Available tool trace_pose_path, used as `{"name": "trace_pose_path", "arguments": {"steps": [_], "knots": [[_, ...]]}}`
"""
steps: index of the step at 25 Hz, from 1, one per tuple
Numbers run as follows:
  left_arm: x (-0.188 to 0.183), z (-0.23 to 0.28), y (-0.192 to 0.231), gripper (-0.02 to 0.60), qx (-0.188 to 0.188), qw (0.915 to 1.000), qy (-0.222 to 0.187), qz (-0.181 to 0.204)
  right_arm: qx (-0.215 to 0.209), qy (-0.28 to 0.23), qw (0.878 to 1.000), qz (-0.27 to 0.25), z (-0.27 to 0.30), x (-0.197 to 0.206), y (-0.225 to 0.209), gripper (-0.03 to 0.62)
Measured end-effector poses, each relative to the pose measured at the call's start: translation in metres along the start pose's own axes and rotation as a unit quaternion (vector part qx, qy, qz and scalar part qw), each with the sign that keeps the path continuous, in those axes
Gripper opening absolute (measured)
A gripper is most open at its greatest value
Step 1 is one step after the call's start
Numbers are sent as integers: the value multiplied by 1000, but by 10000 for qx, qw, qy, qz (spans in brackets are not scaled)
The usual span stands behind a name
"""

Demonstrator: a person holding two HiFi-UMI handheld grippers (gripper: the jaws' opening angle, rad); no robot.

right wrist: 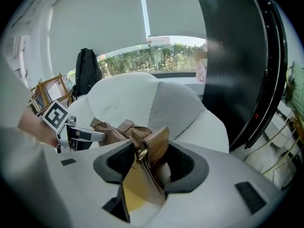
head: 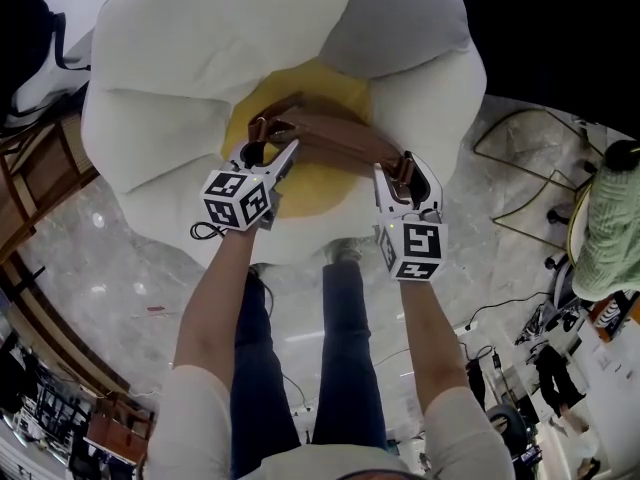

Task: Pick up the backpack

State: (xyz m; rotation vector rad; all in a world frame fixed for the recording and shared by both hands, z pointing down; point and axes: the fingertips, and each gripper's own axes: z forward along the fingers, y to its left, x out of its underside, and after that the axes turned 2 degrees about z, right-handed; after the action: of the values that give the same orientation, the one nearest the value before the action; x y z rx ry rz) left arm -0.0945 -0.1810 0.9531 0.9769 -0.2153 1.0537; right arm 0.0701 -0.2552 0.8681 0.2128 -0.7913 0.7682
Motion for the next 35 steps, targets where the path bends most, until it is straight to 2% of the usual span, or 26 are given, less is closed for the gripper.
{"name": "trace_pose_path", "arguments": {"steps": [5,10,16,24,30,35], "knots": [[1,-3,0,207,-59,9997,147,169,77,10,9999,66,-1,1,0,186],[0,-5,-7,170,-54,9992,233,311,157,27,9995,267,-5,3,-4,171],[-15,-11,-24,156,10,9970,278,725,219,-5,9982,554,-18,2,-9,164],[-38,-39,-50,150,50,9959,288,861,313,-141,9976,598,-51,-24,-2,163],[-66,-75,-78,149,96,9945,300,999,313,-241,9973,613,-90,-57,9,163],[-102,-101,-103,146,12,9930,54,1180,341,-534,9965,544,-118,-93,14,163]]}}
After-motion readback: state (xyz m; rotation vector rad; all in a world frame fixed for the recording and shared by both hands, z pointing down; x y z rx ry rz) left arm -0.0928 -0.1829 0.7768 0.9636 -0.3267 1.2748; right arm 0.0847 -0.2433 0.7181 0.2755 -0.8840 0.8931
